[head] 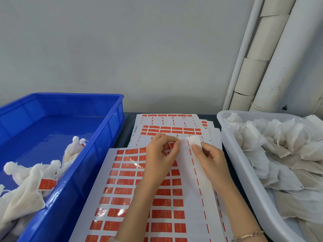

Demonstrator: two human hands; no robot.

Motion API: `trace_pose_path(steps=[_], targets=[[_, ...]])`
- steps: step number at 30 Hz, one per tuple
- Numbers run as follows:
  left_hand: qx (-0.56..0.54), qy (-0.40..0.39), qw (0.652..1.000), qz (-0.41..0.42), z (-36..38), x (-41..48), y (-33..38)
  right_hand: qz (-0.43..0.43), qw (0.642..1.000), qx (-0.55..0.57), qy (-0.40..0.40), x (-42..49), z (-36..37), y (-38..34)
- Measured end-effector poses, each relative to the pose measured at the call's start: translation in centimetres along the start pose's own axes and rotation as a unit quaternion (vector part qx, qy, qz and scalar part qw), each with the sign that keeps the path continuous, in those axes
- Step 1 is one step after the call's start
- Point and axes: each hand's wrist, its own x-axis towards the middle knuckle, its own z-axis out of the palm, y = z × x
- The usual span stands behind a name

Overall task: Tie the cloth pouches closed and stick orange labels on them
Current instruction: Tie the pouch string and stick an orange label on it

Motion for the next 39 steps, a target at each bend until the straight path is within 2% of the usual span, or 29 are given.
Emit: trace_pose_path(steps=[13,15,18,20,23,29,33,36,39], targets=[[-0.053,0.097,0.981,-0.162,-1.1,0.7,-1.2,0.121,0.991,-0.017,0.056,0.7,-0.4,1.8],[-0.05,0.073,0.98,-0.18,-1.2,0.7,-1.4,0.111,0.986,-0.089,0.087,0.6,-0.1,1.9],[-0.033,0.002,0.98,-0.197,-0.9,0.4,-1.3,0.021,0.984,-0.133,0.118,0.4,0.4,1.5],[-0.029,-0.031,0.981,-0.19,-0.4,0.1,-1.3,-0.009,0.994,-0.091,0.067,0.1,0.7,1.0],[-0.03,-0.058,0.984,-0.168,0.0,-0.2,-1.4,-0.011,0.999,-0.049,-0.01,-0.2,1.4,0.7],[-0.034,-0.121,0.979,-0.159,0.3,-0.4,-1.1,0.022,0.998,-0.032,0.049,0.3,0.4,1.4],[-0.089,-0.132,0.97,-0.183,0.2,-0.4,-0.9,0.051,0.998,0.014,0.032,0.5,-0.2,1.4],[-0.12,-0.128,0.965,-0.193,0.0,-0.4,-0.7,0.071,0.996,0.03,-0.034,0.5,-0.1,1.3],[-0.152,-0.133,0.961,-0.191,-0.1,-0.3,-0.5,0.088,0.989,-0.013,-0.115,0.1,0.4,0.9]])
